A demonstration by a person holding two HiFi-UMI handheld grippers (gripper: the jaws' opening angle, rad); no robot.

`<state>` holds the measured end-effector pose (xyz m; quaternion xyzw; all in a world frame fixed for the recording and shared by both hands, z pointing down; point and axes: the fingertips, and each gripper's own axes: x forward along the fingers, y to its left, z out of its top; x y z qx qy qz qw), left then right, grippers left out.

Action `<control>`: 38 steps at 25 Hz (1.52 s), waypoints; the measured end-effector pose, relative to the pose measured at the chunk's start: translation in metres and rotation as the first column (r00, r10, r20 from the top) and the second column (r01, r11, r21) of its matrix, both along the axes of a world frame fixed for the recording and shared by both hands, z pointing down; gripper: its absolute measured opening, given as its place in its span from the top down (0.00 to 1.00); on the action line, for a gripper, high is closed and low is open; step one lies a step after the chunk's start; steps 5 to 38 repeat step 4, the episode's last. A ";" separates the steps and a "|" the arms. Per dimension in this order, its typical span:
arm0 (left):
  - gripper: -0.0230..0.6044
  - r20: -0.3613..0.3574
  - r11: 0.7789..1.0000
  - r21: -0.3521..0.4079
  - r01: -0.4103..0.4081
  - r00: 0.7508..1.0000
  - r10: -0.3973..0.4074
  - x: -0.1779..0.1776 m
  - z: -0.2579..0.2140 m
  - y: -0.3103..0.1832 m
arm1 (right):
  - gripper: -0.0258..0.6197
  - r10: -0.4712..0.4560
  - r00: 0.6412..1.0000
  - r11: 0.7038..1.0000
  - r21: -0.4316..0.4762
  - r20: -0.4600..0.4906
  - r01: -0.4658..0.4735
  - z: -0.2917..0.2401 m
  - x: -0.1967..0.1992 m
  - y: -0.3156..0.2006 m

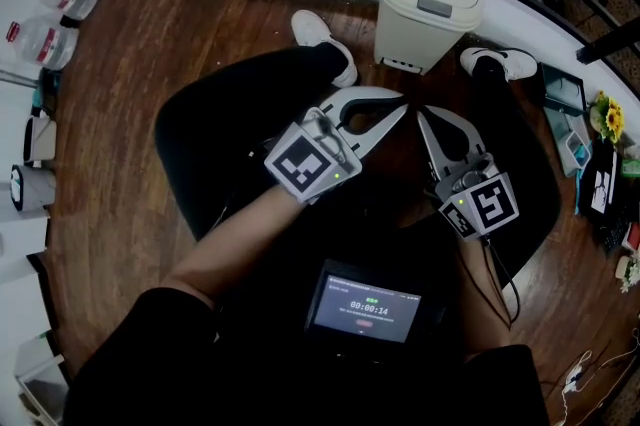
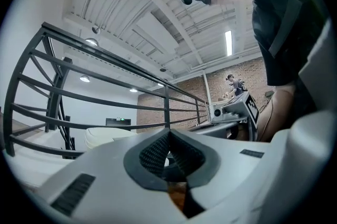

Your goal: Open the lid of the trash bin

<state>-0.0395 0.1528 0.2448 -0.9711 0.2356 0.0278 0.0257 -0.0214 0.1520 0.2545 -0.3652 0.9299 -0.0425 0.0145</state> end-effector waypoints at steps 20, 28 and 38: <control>0.90 0.006 1.000 -0.015 0.004 1.000 -0.004 0.000 0.005 -0.003 | 0.93 0.005 1.000 1.000 -0.002 0.003 -0.005 0.000 0.002 -0.002; 0.90 0.006 1.000 -0.015 0.004 1.000 -0.004 0.000 0.005 -0.003 | 0.93 0.005 1.000 1.000 -0.002 0.003 -0.005 0.000 0.002 -0.002; 0.90 0.006 1.000 -0.015 0.004 1.000 -0.004 0.000 0.005 -0.003 | 0.93 0.005 1.000 1.000 -0.002 0.003 -0.005 0.000 0.002 -0.002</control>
